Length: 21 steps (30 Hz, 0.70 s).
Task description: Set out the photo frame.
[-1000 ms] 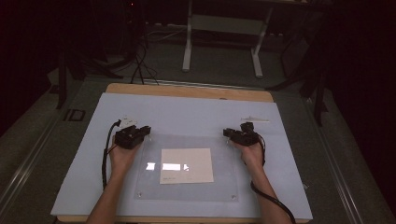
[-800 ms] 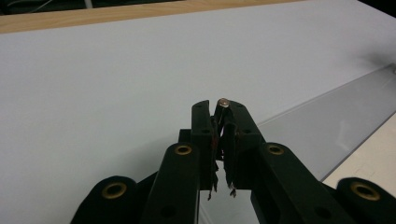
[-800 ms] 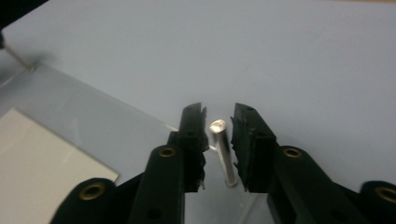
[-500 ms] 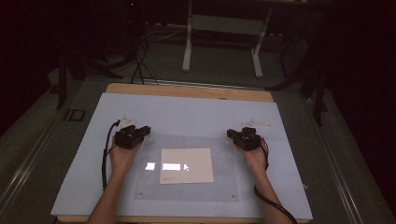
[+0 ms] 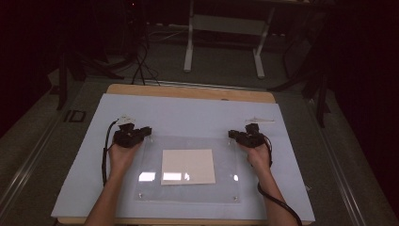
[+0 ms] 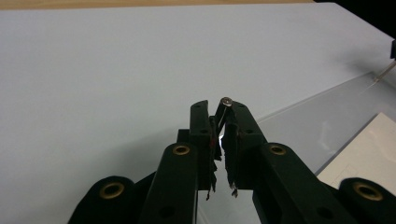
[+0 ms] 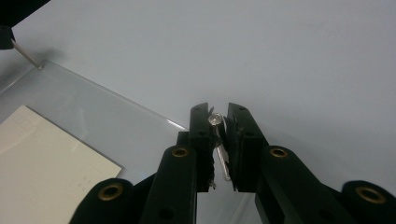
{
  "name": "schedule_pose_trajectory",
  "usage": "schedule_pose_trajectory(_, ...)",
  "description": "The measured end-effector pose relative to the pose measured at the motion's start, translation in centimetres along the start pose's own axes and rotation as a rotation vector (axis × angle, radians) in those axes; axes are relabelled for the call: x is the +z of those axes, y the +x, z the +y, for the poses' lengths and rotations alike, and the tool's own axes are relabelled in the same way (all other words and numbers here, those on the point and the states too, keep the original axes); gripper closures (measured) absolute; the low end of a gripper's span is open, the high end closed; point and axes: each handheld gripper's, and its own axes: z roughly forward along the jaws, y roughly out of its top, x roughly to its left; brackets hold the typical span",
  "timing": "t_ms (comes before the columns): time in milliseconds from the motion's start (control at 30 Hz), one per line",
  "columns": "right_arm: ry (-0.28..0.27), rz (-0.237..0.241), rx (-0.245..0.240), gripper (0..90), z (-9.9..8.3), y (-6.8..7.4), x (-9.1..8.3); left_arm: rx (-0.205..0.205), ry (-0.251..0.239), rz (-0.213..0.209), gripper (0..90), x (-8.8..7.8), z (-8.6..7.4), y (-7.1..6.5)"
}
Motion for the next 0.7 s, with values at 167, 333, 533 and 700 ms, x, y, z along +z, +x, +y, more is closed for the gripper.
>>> schedule_pose_trajectory(167, 0.035, 0.013, 0.034, 82.1, 0.8, -0.5, 0.4, -0.054, 0.035, -0.054, 82.2, 0.7, 0.9, 1.2)
schedule_pose_trajectory(333, 0.076, 0.023, 0.067, 83.6, 1.9, -1.1, 1.0, -0.135, 0.012, -0.114, 83.0, 1.4, 1.0, 2.3)
schedule_pose_trajectory(533, 0.103, -0.001, 0.071, 84.8, 2.7, -1.3, 1.6, -0.158, 0.030, -0.109, 84.9, 2.2, 1.6, 2.8)
schedule_pose_trajectory(700, 0.154, -0.099, 0.003, 78.0, 3.7, -0.5, 2.0, -0.148, 0.120, -0.075, 86.1, 2.8, 3.0, 2.8)
